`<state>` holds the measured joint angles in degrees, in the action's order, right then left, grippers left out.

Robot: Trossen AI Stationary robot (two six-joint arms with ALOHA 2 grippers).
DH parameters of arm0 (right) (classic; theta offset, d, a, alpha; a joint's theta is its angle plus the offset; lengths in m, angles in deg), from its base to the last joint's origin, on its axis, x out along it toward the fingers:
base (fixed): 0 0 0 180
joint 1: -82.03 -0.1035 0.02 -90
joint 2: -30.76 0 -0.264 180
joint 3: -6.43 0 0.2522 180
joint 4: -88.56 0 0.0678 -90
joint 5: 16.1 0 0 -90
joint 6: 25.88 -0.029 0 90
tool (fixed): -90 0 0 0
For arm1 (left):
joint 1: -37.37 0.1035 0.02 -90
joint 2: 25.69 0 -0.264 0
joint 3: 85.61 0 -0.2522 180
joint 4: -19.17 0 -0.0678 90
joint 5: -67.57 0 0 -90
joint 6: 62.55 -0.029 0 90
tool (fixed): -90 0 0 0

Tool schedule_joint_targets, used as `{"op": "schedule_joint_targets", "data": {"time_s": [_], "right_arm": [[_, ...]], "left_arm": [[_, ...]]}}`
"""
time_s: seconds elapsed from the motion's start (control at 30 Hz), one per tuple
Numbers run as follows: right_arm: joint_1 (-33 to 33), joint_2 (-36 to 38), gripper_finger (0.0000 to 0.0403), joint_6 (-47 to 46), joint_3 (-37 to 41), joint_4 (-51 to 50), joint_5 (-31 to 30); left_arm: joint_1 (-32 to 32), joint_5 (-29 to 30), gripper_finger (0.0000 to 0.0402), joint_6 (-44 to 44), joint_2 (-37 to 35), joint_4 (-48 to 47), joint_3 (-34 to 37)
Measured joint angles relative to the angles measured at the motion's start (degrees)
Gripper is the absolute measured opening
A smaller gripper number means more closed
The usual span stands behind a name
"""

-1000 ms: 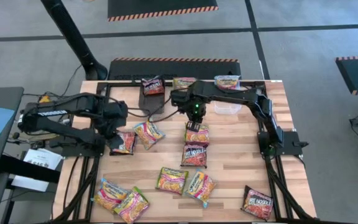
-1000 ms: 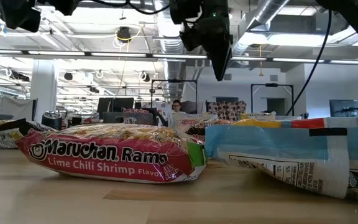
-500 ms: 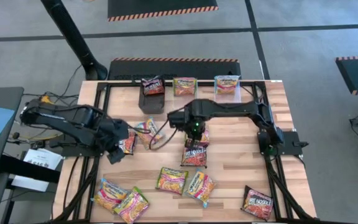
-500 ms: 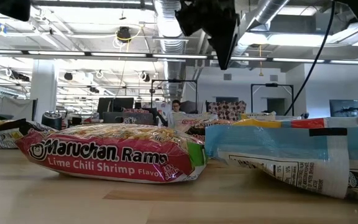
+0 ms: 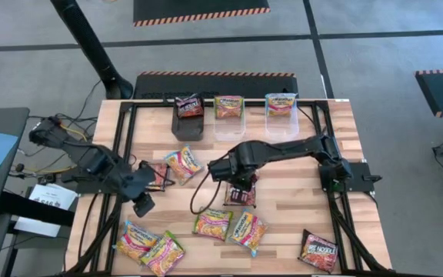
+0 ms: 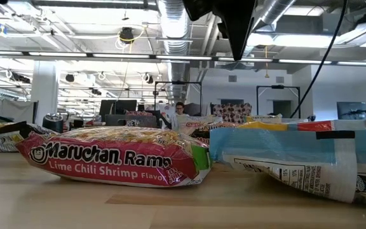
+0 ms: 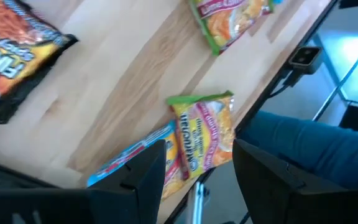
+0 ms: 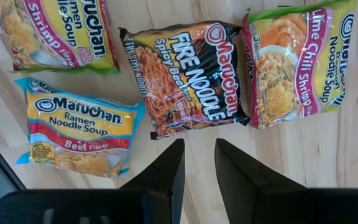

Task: Sort Maruchan noodles
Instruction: Put the green noodle pack into the left transparent bin

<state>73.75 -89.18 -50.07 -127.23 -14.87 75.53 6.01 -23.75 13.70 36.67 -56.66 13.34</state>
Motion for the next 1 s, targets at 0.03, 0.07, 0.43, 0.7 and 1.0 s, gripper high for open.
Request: {"op": "schedule_joint_targets", "data": {"time_s": [0.03, 0.07, 0.43, 0.7, 1.0], "right_arm": [[-0.2, 0.0, 0.0113, -0.3, 0.0, 0.0, 0.0], [-0.4, 0.0, 0.0113, -0.6, 0.0, 0.0, 0.0], [-2.7, 0.0, 0.0113, -1.5, 0.0, 0.4, 0.0], [-3.1, 0.0, 0.0113, -4.7, 0.0, 1.1, -0.1], [-3.0, 0.0, 0.0113, -4.9, 0.0, 2.3, -0.1]], "left_arm": [[-0.8, 0.7, 0.0173, 0.8, 0.4, 0.5, 0.0], [-1.7, 1.1, 0.0173, 1.4, 0.8, 0.9, 0.0], [-10.0, 3.6, 0.0173, 3.6, 12.4, 7.1, 0.0], [-12.1, 2.8, 0.0173, 2.9, 21.4, 12.8, 0.0], [-14.6, 0.0, 0.0173, -1.4, 28.2, 20.4, 0.0]]}}
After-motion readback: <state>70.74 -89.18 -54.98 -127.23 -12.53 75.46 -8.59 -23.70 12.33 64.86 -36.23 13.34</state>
